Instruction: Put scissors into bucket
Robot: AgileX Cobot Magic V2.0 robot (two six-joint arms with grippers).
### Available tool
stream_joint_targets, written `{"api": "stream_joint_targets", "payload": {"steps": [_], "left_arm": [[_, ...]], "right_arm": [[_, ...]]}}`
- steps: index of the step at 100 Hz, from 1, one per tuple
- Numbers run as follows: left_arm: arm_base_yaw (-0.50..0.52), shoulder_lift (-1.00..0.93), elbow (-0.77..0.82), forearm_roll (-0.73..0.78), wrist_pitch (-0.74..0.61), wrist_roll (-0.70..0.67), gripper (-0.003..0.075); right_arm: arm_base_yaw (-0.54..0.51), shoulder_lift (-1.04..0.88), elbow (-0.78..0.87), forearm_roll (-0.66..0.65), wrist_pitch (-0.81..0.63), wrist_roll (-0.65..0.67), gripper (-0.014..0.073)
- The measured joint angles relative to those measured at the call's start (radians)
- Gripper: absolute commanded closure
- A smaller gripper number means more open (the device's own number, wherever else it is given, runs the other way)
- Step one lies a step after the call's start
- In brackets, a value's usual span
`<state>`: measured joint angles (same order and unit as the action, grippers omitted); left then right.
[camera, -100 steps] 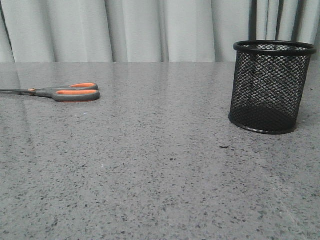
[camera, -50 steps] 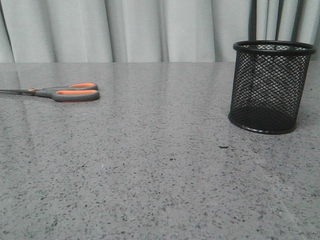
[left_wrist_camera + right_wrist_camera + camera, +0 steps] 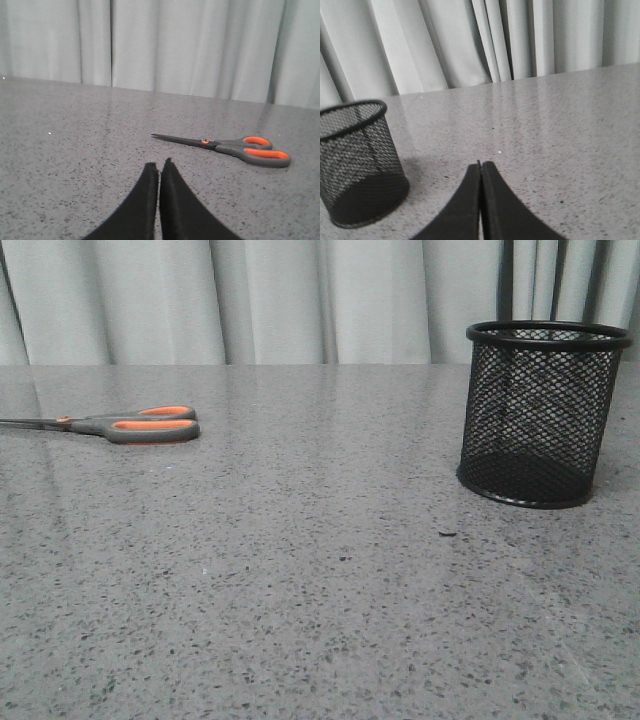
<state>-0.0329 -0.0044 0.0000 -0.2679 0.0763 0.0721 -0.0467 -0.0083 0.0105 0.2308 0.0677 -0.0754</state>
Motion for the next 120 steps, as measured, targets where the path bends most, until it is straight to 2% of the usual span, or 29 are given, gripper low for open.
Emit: {"api": "stream_joint_targets", "payload": {"steps": [10, 29, 44, 60, 74, 105, 120], "left_arm": [[0.0, 0.0, 0.0, -0.104, 0.0, 0.0, 0.0741], [0.0, 0.0, 0.001, -0.32, -0.008, 0.0, 0.0741], [0.0, 0.0, -0.019, -0.393, 0.003, -0.002, 0.0741], [0.0, 0.01, -0.137, -0.379, 0.077, -0.002, 0.0741], [0.0, 0.111, -0.298, -0.277, 0.204, 0.004, 0.0741], [0.0, 0.418, -0.632, -0.202, 0.543, 0.209, 0.0741], [0.0, 0.539, -0.711, -0.198, 0.624, 0.231, 0.0741]], "right_arm": [[0.0, 0.0, 0.0, 0.08, -0.005, 0.0, 0.0664], [0.0, 0.0, 0.0, 0.338, -0.012, 0.0, 0.0662], [0.0, 0.0, -0.009, 0.386, 0.022, 0.002, 0.066], [0.0, 0.032, -0.127, 0.353, 0.145, 0.002, 0.066], [0.0, 0.168, -0.264, 0.298, 0.262, 0.002, 0.0661], [0.044, 0.478, -0.56, 0.134, 0.467, 0.002, 0.0661], [0.059, 0.591, -0.648, 0.1, 0.55, -0.004, 0.066]]}}
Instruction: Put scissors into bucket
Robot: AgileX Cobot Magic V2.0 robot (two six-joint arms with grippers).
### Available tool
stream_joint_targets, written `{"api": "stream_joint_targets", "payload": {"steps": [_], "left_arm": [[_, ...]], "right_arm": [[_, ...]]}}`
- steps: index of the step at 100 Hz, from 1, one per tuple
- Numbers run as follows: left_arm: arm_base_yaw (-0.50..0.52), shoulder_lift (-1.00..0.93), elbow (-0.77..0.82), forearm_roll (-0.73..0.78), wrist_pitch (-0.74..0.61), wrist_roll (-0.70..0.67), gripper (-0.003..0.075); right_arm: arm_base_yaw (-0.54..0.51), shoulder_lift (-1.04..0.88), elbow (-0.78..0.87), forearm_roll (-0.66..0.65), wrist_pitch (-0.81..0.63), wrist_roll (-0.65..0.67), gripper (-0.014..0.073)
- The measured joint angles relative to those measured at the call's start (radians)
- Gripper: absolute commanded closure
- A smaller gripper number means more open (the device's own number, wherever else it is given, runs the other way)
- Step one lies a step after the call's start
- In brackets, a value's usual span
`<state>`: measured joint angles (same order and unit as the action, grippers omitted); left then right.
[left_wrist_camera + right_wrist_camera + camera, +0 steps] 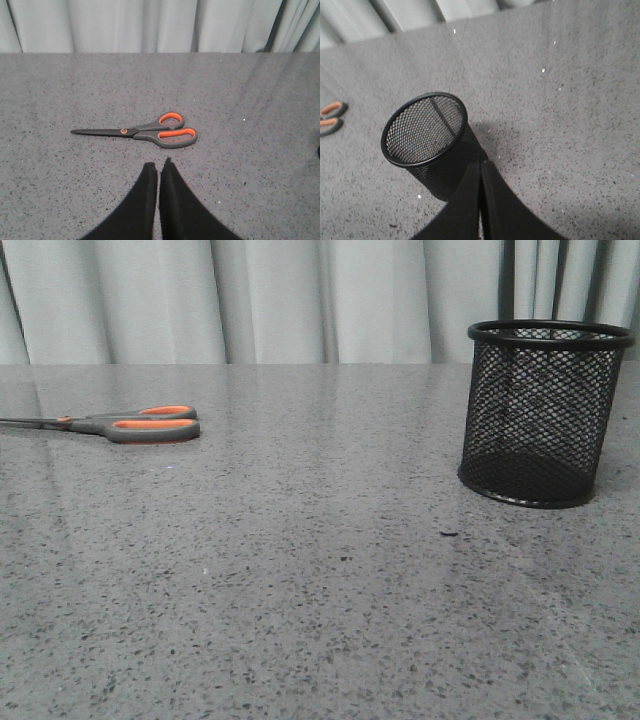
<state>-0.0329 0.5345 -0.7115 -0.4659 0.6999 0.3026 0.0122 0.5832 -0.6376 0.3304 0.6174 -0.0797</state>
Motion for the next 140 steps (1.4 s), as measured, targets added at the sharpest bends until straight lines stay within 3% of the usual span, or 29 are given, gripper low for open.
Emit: {"api": "stream_joint_targets", "payload": {"steps": [11, 20, 32, 39, 48, 54, 97, 140], "left_arm": [[0.0, 0.062, -0.024, 0.001, 0.025, 0.005, 0.074], [0.0, 0.101, -0.031, 0.001, 0.027, 0.007, 0.072], [0.0, 0.136, -0.036, 0.001, 0.027, 0.033, 0.0587], [0.0, 0.151, -0.036, 0.001, 0.027, 0.043, 0.0477], [0.0, 0.165, -0.036, 0.001, 0.023, 0.048, 0.036], [0.0, 0.174, -0.038, 0.001, 0.024, 0.054, 0.0329], [0.0, 0.456, -0.293, 0.001, 0.181, 0.271, 0.0334], [0.0, 0.96, -0.619, 0.001, 0.419, 0.674, 0.0334]], "right_arm": [[0.002, 0.059, -0.03, -0.001, 0.046, -0.029, 0.0629], [0.002, 0.088, -0.039, 0.001, 0.066, -0.061, 0.0504], [0.002, 0.113, -0.041, 0.018, 0.08, -0.082, 0.0252], [0.002, 0.121, -0.041, 0.027, 0.081, -0.086, 0.0186], [0.002, 0.128, -0.041, 0.036, 0.081, -0.09, 0.0181], [0.002, 0.129, -0.041, 0.042, 0.084, -0.09, 0.0181], [0.002, 0.134, -0.11, 0.054, 0.112, -0.109, 0.0181], [0.002, 0.134, -0.119, 0.054, 0.152, -0.143, 0.0181]]}}
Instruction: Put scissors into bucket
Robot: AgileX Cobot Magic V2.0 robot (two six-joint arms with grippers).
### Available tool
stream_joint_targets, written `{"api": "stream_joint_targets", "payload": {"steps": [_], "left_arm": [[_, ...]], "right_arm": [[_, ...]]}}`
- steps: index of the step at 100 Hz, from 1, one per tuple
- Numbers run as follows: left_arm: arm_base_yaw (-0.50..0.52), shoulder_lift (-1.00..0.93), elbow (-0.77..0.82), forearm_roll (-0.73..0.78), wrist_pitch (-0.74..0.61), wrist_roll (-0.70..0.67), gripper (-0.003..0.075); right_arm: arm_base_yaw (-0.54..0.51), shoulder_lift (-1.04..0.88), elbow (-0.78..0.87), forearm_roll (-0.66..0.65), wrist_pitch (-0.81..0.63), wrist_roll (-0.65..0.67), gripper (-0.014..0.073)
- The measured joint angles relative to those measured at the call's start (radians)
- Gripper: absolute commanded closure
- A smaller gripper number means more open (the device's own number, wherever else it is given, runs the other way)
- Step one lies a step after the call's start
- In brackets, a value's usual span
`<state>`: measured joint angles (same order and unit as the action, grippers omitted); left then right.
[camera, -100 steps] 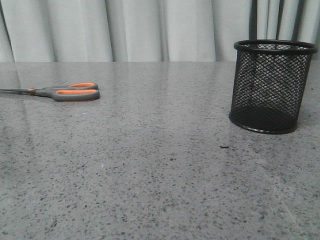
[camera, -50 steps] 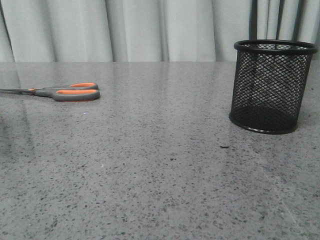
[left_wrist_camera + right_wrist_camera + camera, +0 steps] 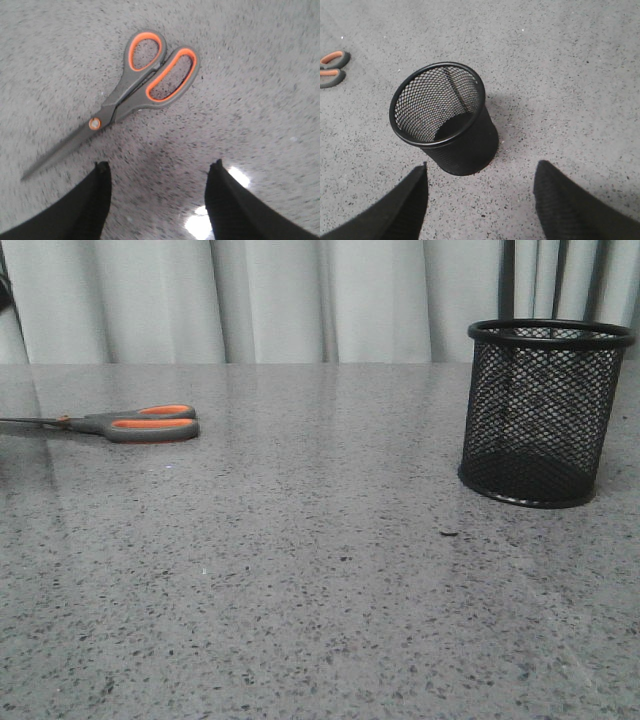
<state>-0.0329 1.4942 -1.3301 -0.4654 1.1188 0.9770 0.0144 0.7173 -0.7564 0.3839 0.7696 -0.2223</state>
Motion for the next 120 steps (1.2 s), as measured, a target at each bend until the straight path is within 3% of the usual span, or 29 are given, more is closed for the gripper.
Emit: {"api": "stream_joint_targets", "payload": {"steps": [25, 63, 120], "left_arm": [[-0.004, 0.19, -0.113, 0.0, 0.016, 0.289, 0.0332], [-0.055, 0.383, -0.232, 0.0, 0.031, 0.369, 0.0332], [-0.057, 0.433, -0.26, 0.029, 0.045, 0.568, 0.0333]], "right_arm": [[0.0, 0.0, 0.0, 0.0, 0.012, -0.004, 0.0181], [0.0, 0.0, 0.0, 0.0, 0.015, -0.013, 0.0181], [0.0, 0.0, 0.0, 0.0, 0.025, -0.015, 0.0181]]}}
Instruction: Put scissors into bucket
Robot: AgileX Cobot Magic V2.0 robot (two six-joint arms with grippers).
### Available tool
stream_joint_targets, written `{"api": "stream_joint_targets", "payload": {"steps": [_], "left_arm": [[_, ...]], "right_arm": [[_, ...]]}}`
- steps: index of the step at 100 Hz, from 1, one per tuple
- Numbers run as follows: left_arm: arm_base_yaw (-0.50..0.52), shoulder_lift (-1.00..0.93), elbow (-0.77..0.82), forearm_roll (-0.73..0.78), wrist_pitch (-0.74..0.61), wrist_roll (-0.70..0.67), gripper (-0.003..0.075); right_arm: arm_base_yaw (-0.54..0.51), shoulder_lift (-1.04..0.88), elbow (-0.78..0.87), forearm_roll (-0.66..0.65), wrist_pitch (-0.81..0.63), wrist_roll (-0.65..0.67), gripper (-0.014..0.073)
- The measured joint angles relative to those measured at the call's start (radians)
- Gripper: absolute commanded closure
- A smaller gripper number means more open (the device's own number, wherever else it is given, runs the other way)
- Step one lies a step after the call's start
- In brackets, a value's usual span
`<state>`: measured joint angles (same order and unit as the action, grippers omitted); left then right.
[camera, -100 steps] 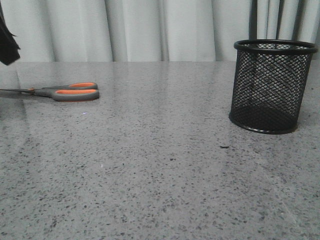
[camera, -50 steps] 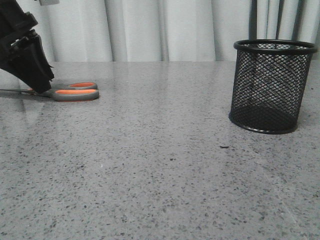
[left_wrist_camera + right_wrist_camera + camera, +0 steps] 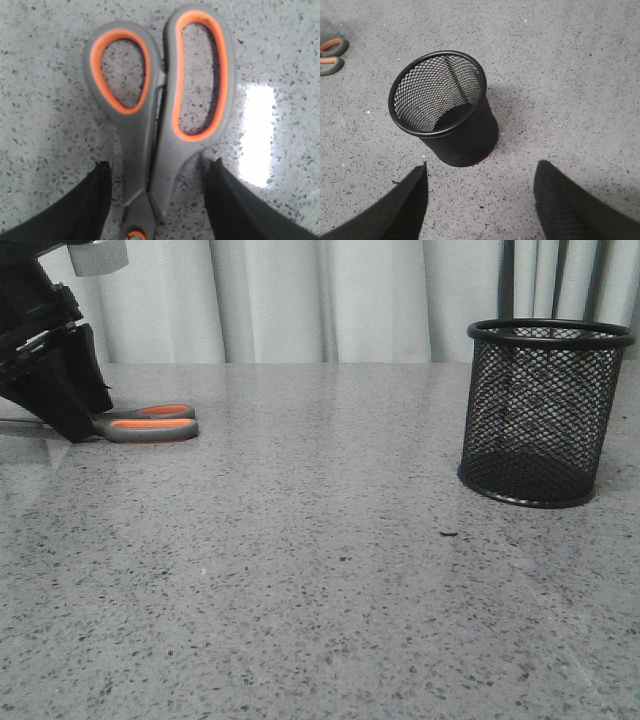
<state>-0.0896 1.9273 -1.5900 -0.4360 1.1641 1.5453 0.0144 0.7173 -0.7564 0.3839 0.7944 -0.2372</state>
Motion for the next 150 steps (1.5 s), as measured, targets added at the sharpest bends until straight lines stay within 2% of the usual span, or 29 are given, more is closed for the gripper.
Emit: {"api": "stream_joint_targets", "payload": {"steps": [23, 30, 43, 53, 73, 100, 121, 133, 150], "left_arm": [[0.0, 0.015, -0.008, -0.014, 0.012, 0.002, 0.0353], [0.0, 0.019, -0.012, -0.018, 0.021, 0.004, 0.0427], [0.0, 0.02, -0.012, -0.022, 0.048, 0.004, 0.064], [0.0, 0.02, -0.012, -0.026, 0.052, 0.004, 0.0736], [0.0, 0.021, -0.017, -0.026, 0.055, -0.001, 0.0724], [0.0, 0.024, -0.093, 0.025, 0.061, -0.086, 0.0724], [0.0, -0.094, -0.151, 0.036, 0.061, -0.13, 0.0724], [-0.012, -0.189, -0.167, 0.034, 0.065, -0.153, 0.0724], [-0.087, -0.316, -0.167, 0.034, 0.085, -0.187, 0.0724]], "right_arm": [[0.0, 0.0, 0.0, 0.0, 0.002, -0.001, 0.0181], [0.0, 0.0, 0.0, 0.0, 0.004, -0.001, 0.0181], [0.0, 0.0, 0.0, 0.0, 0.004, -0.001, 0.0181], [0.0, 0.0, 0.0, 0.0, 0.004, -0.001, 0.0181], [0.0, 0.0, 0.0, 0.0, 0.009, -0.001, 0.0181], [0.0, 0.0, 0.0, 0.0, 0.025, -0.003, 0.0181], [0.0, 0.0, 0.0, 0.02, 0.027, -0.005, 0.0181], [0.0, 0.0, 0.0, 0.106, 0.015, -0.058, 0.0181], [0.0, 0.022, -0.004, 0.372, 0.0, -0.243, 0.0181]]}}
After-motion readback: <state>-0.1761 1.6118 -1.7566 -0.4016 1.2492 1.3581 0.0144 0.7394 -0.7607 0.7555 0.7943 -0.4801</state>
